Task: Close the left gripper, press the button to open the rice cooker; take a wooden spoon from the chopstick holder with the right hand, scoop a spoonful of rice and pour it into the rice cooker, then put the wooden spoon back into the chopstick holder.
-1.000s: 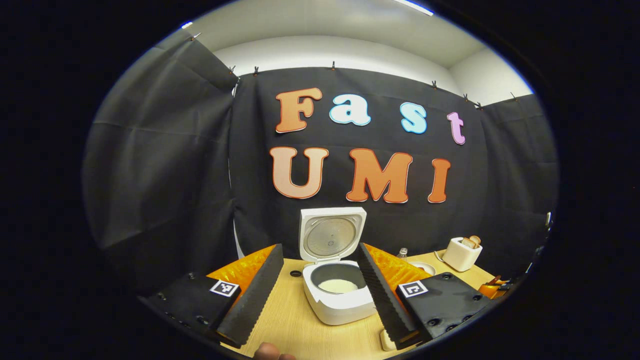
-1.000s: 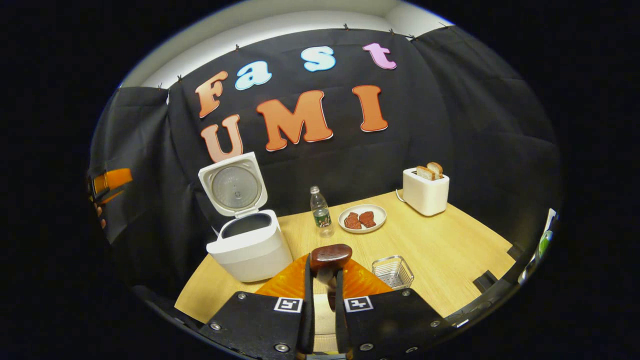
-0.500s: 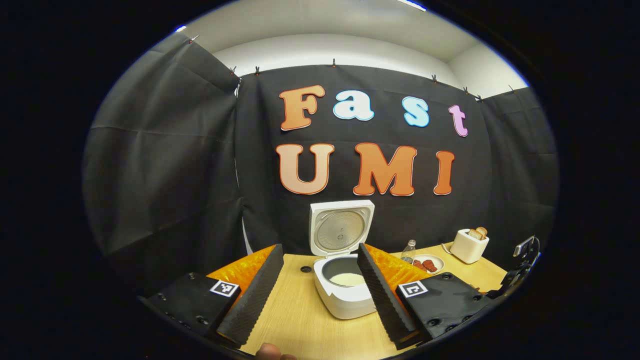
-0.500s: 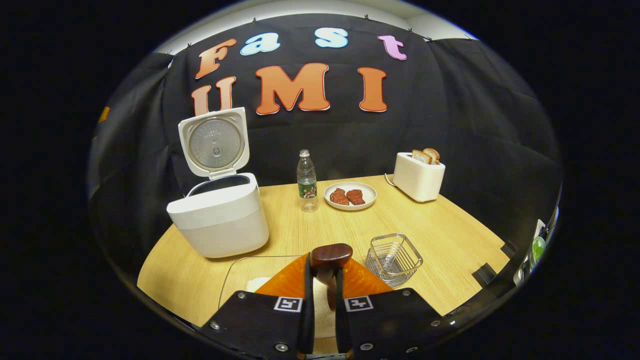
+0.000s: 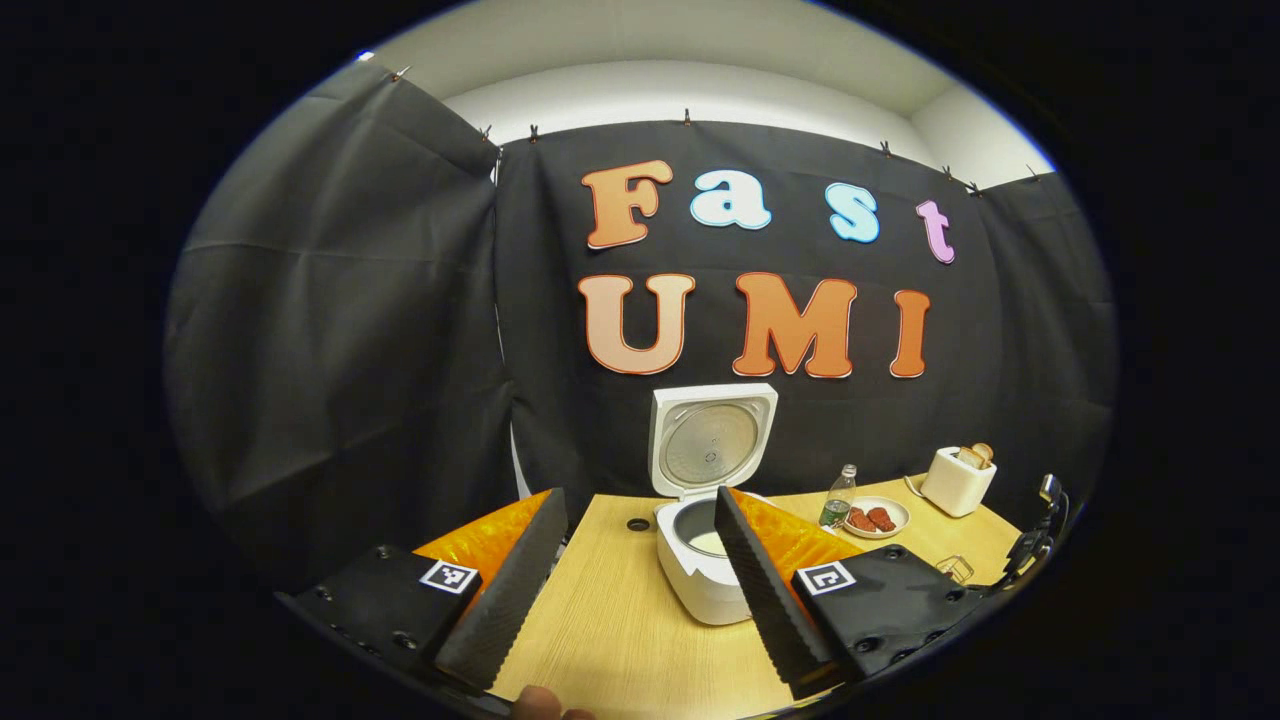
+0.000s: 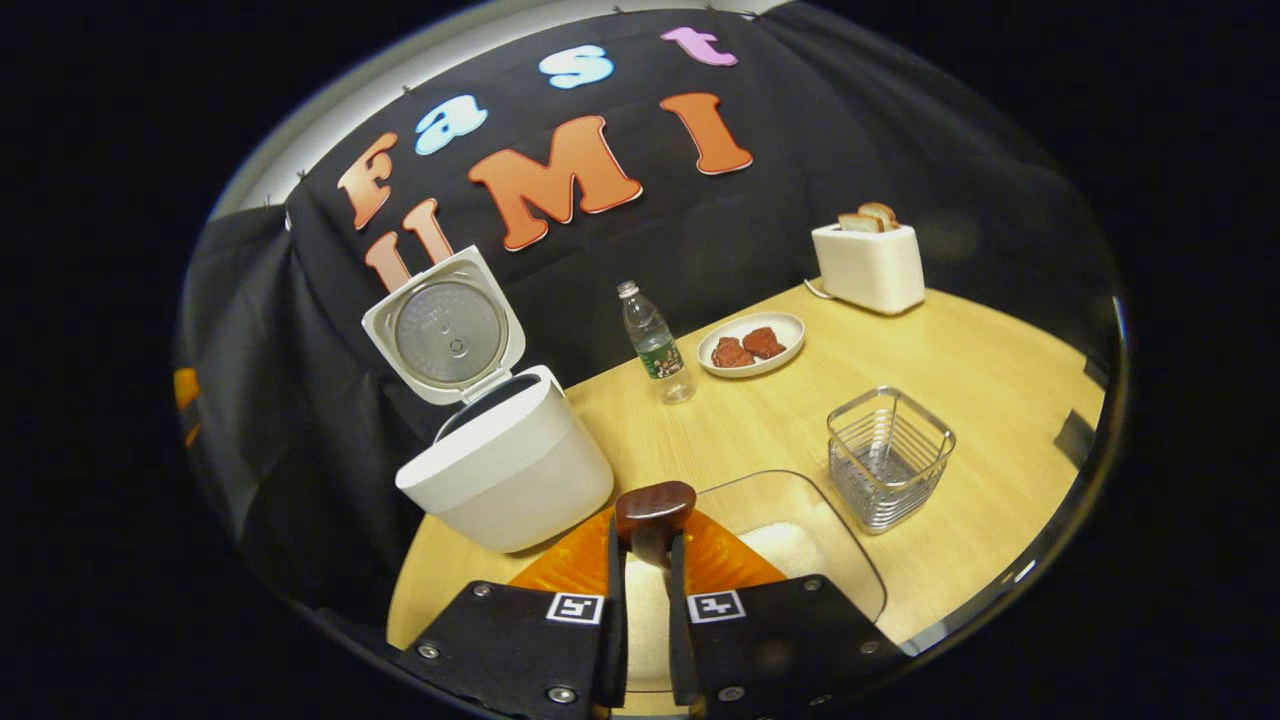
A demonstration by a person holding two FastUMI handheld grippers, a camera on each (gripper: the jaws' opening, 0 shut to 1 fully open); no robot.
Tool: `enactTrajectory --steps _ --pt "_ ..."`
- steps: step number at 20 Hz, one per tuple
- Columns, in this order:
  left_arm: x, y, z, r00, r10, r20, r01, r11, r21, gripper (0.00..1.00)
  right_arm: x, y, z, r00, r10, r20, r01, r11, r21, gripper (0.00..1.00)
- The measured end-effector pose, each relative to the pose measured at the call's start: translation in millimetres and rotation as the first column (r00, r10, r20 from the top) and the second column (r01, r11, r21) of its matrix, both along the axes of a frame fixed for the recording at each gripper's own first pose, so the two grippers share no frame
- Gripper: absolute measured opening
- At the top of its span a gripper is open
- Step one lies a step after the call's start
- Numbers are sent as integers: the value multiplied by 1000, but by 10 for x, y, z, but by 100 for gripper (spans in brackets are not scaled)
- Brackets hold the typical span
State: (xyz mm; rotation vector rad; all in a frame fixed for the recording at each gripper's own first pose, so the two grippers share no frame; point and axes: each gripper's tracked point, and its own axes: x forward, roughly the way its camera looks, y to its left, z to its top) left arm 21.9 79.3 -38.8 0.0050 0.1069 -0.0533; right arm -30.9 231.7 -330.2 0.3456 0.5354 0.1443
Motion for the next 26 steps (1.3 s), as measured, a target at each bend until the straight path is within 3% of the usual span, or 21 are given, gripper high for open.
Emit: enactTrajectory --steps 3,5,8,13,16,26 --pt "21 -6 1 1000 -3 0 3 1000 4 100 40 -76 -17 998 -44 -50 52 988 149 16" --pt "30 -18 -12 1000 -8 -2 8 1000 4 100 59 -75 -45 992 -76 -100 103 948 301 16" --pt "47 -63 -12 1000 -21 -5 21 1000 1 100 52 -138 -143 984 -108 -141 158 898 412 16" --pt "92 -107 -24 999 -34 -12 34 999 -29 100 28 -340 -301 953 -158 -258 284 757 589 16" --pt "129 -85 1 1000 -27 -3 27 999 -29 100 1 -459 -277 943 -173 -284 321 699 639 16" --pt "247 -182 2 999 -35 12 35 998 -51 100 -13 -772 482 951 -189 -243 308 613 728 16"
